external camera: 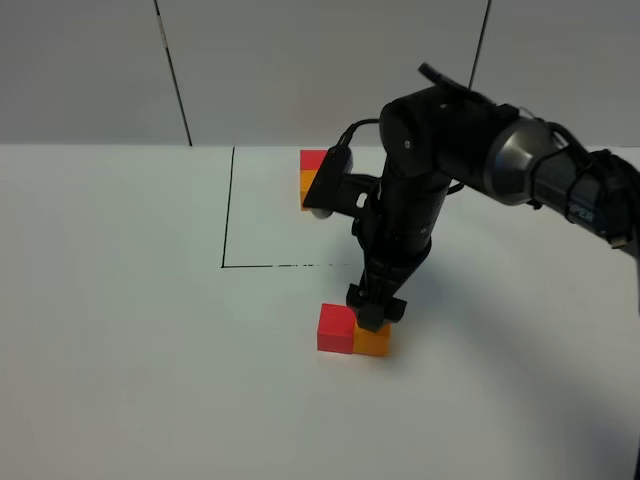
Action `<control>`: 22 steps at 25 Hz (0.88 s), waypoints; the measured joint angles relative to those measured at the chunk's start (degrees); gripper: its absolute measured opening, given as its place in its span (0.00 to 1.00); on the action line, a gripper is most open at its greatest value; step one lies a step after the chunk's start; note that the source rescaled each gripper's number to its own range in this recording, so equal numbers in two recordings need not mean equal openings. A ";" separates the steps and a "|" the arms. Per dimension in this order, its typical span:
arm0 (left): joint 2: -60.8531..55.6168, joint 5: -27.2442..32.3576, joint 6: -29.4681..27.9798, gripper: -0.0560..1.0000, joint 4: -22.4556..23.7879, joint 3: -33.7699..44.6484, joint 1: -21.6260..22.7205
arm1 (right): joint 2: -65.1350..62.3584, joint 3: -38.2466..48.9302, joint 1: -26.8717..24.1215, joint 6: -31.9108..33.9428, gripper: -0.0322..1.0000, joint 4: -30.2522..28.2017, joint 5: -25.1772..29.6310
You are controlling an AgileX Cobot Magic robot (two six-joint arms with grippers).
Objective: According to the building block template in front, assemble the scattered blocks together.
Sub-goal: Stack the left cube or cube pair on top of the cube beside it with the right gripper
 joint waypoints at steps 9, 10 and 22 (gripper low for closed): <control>0.00 0.00 0.00 0.67 0.00 0.00 0.00 | -11.78 0.08 -5.61 29.64 1.00 -3.55 -5.74; 0.00 0.00 0.00 0.67 0.00 0.00 0.00 | -13.20 0.42 -6.46 33.01 1.00 -5.16 -6.25; 0.00 0.00 0.00 0.67 0.00 0.00 0.00 | -39.50 31.02 -10.82 69.98 1.00 -29.81 -21.36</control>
